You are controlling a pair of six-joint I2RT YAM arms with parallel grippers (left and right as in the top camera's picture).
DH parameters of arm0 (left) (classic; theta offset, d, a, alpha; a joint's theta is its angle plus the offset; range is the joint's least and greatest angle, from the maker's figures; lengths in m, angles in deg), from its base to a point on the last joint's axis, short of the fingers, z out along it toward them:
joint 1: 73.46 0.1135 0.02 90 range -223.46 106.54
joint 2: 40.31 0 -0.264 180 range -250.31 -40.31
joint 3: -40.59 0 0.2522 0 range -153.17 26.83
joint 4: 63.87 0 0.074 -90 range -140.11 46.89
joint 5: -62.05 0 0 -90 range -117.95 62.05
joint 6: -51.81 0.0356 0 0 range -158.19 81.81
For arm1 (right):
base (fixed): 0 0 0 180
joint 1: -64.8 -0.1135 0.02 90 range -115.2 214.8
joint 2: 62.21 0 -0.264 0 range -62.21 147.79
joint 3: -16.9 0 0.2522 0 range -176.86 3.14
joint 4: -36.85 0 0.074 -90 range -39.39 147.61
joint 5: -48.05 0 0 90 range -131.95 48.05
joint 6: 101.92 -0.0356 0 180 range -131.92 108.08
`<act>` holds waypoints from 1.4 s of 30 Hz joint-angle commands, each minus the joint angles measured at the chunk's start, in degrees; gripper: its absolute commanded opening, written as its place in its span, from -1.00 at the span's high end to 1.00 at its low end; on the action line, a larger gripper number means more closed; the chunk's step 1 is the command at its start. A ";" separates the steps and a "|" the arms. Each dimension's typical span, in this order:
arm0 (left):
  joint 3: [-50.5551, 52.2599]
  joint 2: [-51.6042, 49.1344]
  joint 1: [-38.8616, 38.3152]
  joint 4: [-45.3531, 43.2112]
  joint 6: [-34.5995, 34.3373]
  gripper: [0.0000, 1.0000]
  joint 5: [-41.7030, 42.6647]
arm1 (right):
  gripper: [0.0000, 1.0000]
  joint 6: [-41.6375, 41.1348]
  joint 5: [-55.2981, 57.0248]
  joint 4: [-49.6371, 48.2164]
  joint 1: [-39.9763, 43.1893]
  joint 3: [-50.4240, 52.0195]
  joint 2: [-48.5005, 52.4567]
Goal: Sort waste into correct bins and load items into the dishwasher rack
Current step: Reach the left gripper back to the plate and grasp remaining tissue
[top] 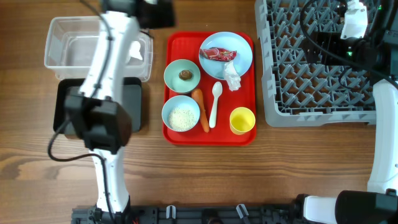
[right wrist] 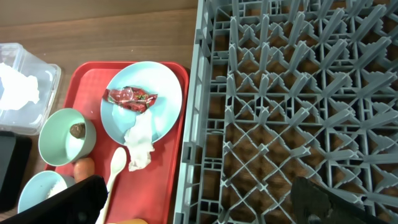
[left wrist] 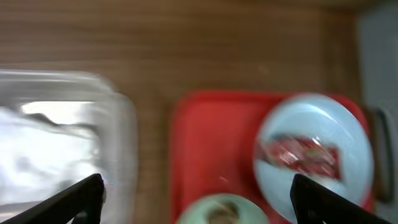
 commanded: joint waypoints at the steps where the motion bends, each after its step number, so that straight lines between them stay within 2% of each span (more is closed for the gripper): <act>1: 3.17 1.42 -6.38 0.79 5.16 -0.91 3.89 | -0.95 -0.33 0.83 -0.15 0.07 -0.02 0.81; 3: 6.25 1.40 -10.27 0.09 7.58 -0.91 3.87 | -0.95 -0.42 0.83 -0.13 0.07 -0.02 0.81; 6: 9.68 1.40 -13.86 -1.77 7.69 -0.88 3.48 | -0.95 -0.46 0.81 -0.13 0.07 -0.02 0.85; 13: 18.03 1.31 -19.71 -10.36 -6.99 -0.77 2.73 | -0.95 -0.44 0.83 0.15 0.07 -0.02 0.85; 14: 18.56 1.31 -20.06 -11.19 -8.00 -0.72 2.58 | -0.95 -0.44 0.83 0.13 0.07 -0.02 0.85; 15: 19.69 1.20 -20.96 -13.77 -10.82 -0.49 1.88 | -0.95 -0.44 0.83 0.04 0.07 -0.02 0.85; 20: 20.96 -0.98 -23.21 -20.26 -12.57 -0.51 1.16 | -0.95 -0.42 0.83 0.15 0.07 -0.02 0.85; 25: 20.96 -3.78 -24.79 -20.41 -20.48 -0.50 -2.12 | -0.96 -0.44 0.83 0.28 0.07 -0.02 0.85; 33: 20.96 -4.11 -25.40 -18.40 -21.35 -0.38 -3.69 | -0.96 -0.44 0.83 0.22 0.07 -0.02 0.85; 40: 20.96 -6.38 -25.33 -17.14 -26.27 -0.30 -3.65 | -0.96 -0.44 0.83 0.11 0.07 -0.02 1.07; 42: 20.96 -6.38 -25.29 -17.27 -26.29 -0.20 -3.65 | -0.95 -0.44 0.83 0.11 0.07 -0.02 1.07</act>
